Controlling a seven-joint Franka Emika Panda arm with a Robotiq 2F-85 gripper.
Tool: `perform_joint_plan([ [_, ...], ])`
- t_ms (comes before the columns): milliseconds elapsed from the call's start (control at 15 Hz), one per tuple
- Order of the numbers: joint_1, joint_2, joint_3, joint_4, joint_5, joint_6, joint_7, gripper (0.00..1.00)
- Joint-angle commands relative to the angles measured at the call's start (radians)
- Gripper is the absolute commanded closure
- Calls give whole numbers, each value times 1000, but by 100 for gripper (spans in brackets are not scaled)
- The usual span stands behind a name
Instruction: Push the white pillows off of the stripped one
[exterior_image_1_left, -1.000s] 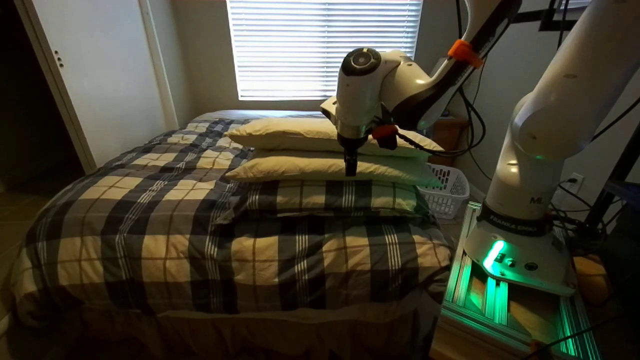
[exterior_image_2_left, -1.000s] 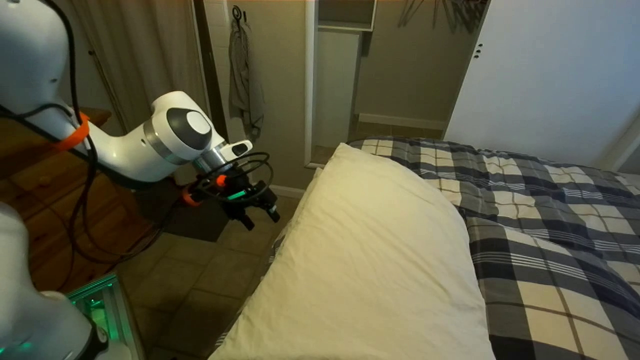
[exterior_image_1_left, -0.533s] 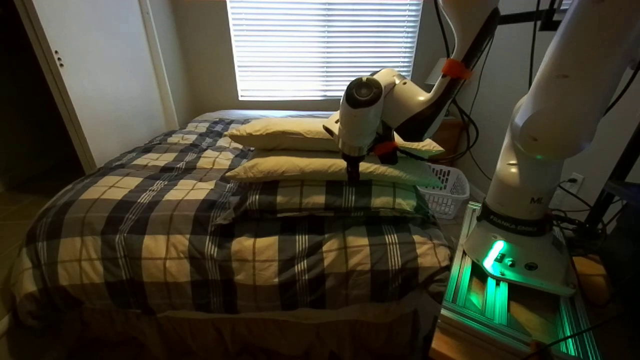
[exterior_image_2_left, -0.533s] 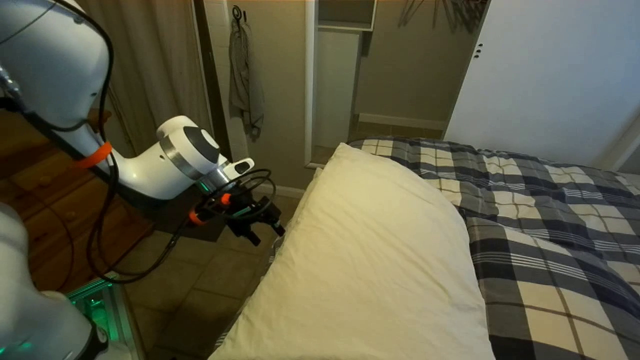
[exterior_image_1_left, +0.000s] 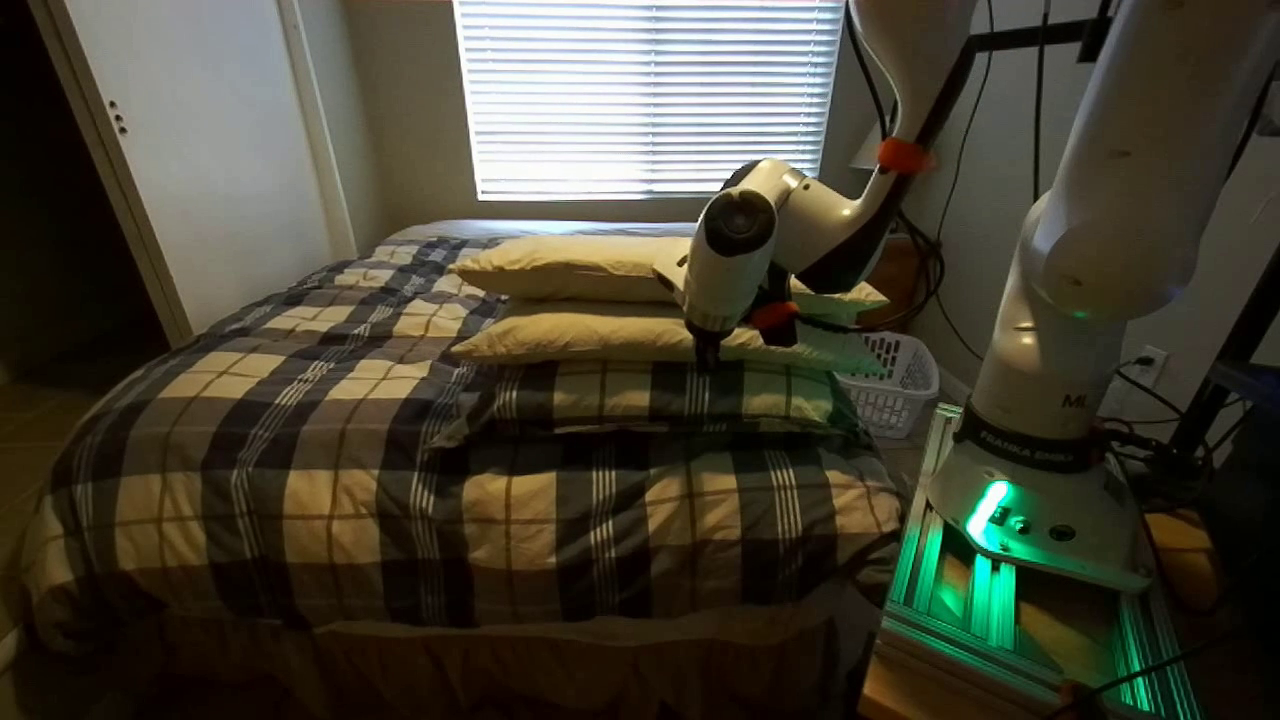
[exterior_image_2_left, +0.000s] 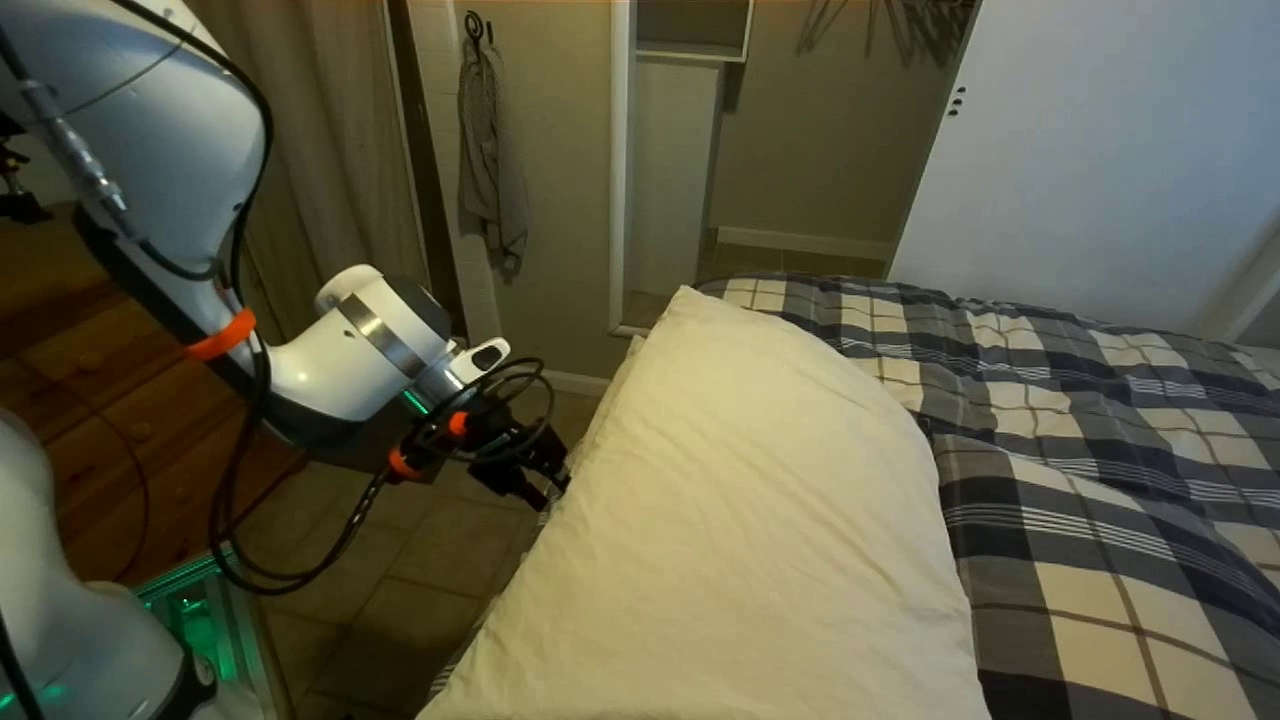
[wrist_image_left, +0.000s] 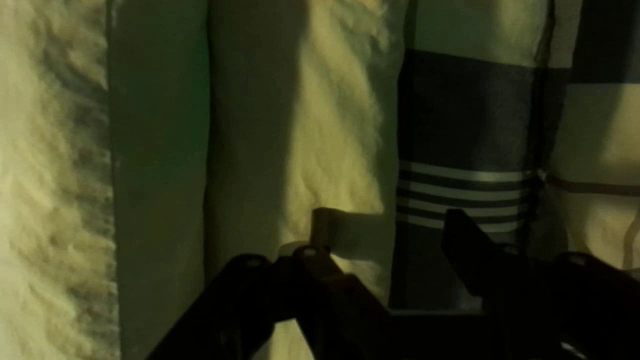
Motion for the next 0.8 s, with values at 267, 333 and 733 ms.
perform_joint_plan([
  [267, 29, 27, -43, 18, -136, -60, 89, 93],
  [333, 29, 23, -46, 16, -140, -64, 91, 96],
  [733, 17, -86, -74, 4, -103, -81, 36, 94],
])
